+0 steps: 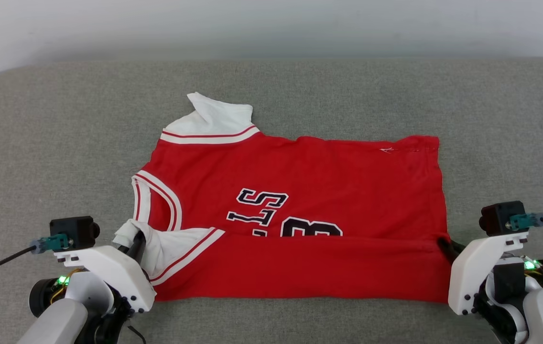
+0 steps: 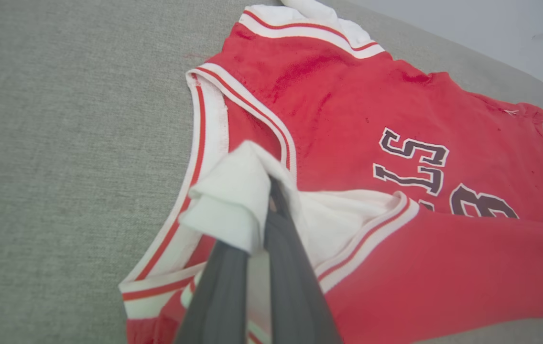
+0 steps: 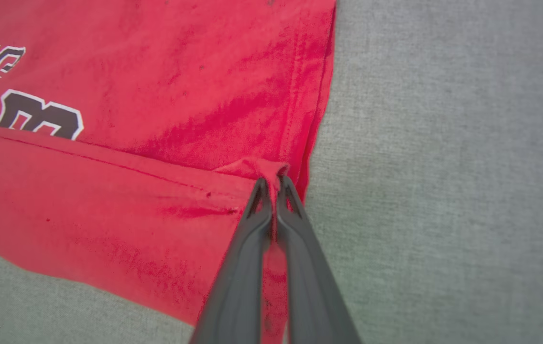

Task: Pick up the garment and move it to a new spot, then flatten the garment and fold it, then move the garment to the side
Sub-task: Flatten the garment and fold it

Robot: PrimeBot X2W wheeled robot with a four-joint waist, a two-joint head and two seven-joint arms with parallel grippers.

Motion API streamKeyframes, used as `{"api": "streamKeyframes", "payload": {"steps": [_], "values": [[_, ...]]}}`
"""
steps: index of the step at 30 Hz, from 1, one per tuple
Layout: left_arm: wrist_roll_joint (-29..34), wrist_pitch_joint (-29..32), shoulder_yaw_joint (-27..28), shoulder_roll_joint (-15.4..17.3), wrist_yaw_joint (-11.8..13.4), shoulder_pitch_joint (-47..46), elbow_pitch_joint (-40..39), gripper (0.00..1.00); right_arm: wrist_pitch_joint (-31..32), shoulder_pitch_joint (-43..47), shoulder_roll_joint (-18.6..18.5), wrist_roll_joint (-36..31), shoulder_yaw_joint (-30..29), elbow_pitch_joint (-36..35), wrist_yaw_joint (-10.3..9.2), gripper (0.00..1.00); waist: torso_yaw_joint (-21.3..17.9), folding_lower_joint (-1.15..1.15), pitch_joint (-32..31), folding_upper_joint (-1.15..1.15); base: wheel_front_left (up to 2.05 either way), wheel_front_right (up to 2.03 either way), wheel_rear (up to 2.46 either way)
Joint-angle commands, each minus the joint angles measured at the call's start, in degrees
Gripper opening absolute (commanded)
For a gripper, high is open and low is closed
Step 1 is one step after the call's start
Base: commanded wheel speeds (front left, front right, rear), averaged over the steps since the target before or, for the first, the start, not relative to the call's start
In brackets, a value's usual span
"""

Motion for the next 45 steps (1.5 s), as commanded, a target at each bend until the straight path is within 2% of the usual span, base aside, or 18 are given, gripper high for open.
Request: {"api": "streamKeyframes", "payload": {"steps": [1,2,3,4,5,6,11,15,19,20,26,34,39,45], "values": [[-0.1,0.6,-0.4,-0.4,-0.9,-1.5,1.8,0.0,-2.0,-1.9,-0.3,0.5,0.8,2.1,-0.04,0.0,-0.2,-0.02,1.3,0.0,0.0,0.0,0.0],[-0.2,0.7,-0.6,-0.6,-1.3,-2.2,3.2,0.0,-2.9,-2.4,-0.6,0.1,1.3,3.9,-0.04,0.08,-0.2,-0.02,1.5,0.0,0.0,0.0,0.0],[-0.3,1.0,-0.9,-0.9,-1.8,-2.7,4.3,0.07,-3.6,-3.0,-0.6,0.1,1.8,5.5,-0.04,0.3,-0.2,-0.02,1.6,0.0,0.0,0.0,0.0],[-0.5,1.3,-1.2,-1.3,-2.2,-3.2,5.4,0.42,-4.5,-3.7,-0.5,0.3,2.1,6.9,-0.04,0.45,-0.2,-0.02,1.6,0.0,0.0,0.0,0.0],[-0.7,1.3,-1.2,-1.7,-2.6,-3.7,6.4,0.81,-4.9,-4.2,-0.5,0.5,2.4,8.5,-0.04,0.75,-0.2,-0.02,1.7,0.0,0.0,0.0,0.0],[-0.6,1.1,-1.3,-2.0,-2.8,-4.1,7.3,1.0,-5.6,-4.3,-0.6,0.5,2.9,9.9,-0.04,1.0,-0.1,-0.02,1.7,0.0,0.0,0.0,0.0],[-0.8,0.0,-1.4,-3.2,-3.6,-4.8,11.4,1.0,-11.1,-4.8,-0.8,1.6,4.3,13.8,-0.06,1.0,-0.3,-0.02,0.5,0.0,0.0,0.0,0.0],[-1.3,-1.0,-0.5,-2.4,-3.7,-3.9,12.4,1.0,-19.1,-4.2,-1.1,2.6,4.4,12.4,-0.04,1.0,-0.6,-0.02,-1.4,0.0,0.0,0.0,0.0],[-1.7,-0.3,0.4,-0.3,-2.9,-2.4,10.8,1.0,-26.5,-2.5,-1.2,2.1,4.3,9.5,-0.04,1.0,-1.0,-0.02,-4.0,0.0,0.0,0.0,0.0],[-1.7,-0.3,0.4,-0.3,-2.9,-2.4,10.8,1.0,-26.5,-2.5,-1.2,2.1,4.3,9.5,-0.04,1.0,-1.0,-0.02,-4.0,0.0,0.0,0.0,0.0],[-2.3,5.2,0.7,5.7,-1.3,0.6,3.9,1.0,-33.2,1.0,0.0,0.0,5.2,3.1,-0.04,1.0,-1.9,-0.02,-6.7,0.0,0.0,0.0,0.0],[-4.7,17.1,-0.4,13.9,1.5,4.9,-5.6,1.0,-33.8,6.8,2.7,-3.5,3.8,-6.3,-0.03,1.0,-3.6,-0.02,-7.0,0.0,0.0,0.0,0.0],[-6.3,20.8,-1.1,15.2,3.3,7.2,-6.0,1.0,-33.8,9.1,4.2,-4.5,2.9,-10.3,-0.03,1.0,-5.6,-0.02,-5.6,0.0,0.0,0.0,0.0],[-8.1,21.7,-0.8,14.6,2.2,7.3,-2.6,1.0,-33.8,9.2,5.6,-3.6,2.9,-11.9,-0.03,1.0,-8.0,-0.02,-2.5,0.0,0.0,0.0,0.0]]}}
